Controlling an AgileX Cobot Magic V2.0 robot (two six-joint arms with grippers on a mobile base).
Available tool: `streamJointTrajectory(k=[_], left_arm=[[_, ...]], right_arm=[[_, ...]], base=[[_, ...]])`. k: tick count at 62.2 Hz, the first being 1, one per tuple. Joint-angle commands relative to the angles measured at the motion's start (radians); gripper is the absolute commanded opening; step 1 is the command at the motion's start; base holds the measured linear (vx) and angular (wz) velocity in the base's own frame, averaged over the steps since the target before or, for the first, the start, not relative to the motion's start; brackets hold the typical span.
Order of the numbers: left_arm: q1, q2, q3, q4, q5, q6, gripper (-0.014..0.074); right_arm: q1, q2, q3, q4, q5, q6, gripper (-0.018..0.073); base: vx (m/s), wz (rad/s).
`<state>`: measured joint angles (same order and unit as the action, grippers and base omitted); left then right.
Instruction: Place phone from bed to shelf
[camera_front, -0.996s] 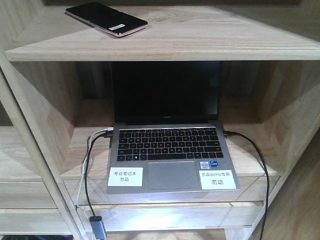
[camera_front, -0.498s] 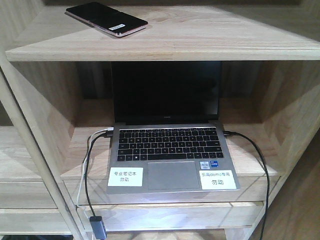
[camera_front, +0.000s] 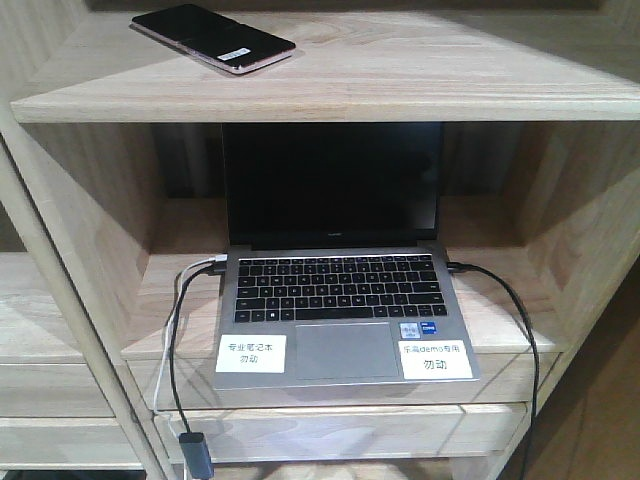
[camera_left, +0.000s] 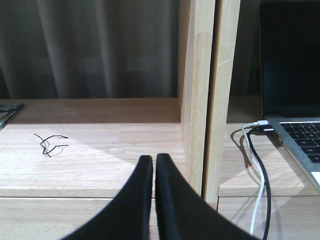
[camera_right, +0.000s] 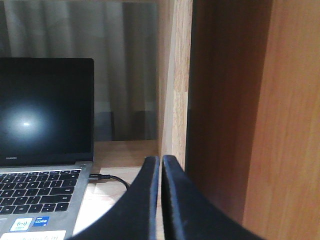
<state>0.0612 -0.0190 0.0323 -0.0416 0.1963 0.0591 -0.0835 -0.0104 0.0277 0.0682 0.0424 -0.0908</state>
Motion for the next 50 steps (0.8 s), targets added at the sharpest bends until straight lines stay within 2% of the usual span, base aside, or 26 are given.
streamJointTrajectory(k=[1,50], left_arm=[[0.0,-0.008,0.007,-0.009,-0.07,0.0,0.0001],[0.0,-0.008,0.007,-0.009,-0.07,0.0,0.0001]], right_arm=[[-0.004,-0.011,0.01,-0.007,-0.082,-0.009,-0.0005],[-0.004,-0.011,0.01,-0.007,-0.072,-0.008,-0.0005]], base=[[0.0,0.0],[0.0,0.0]])
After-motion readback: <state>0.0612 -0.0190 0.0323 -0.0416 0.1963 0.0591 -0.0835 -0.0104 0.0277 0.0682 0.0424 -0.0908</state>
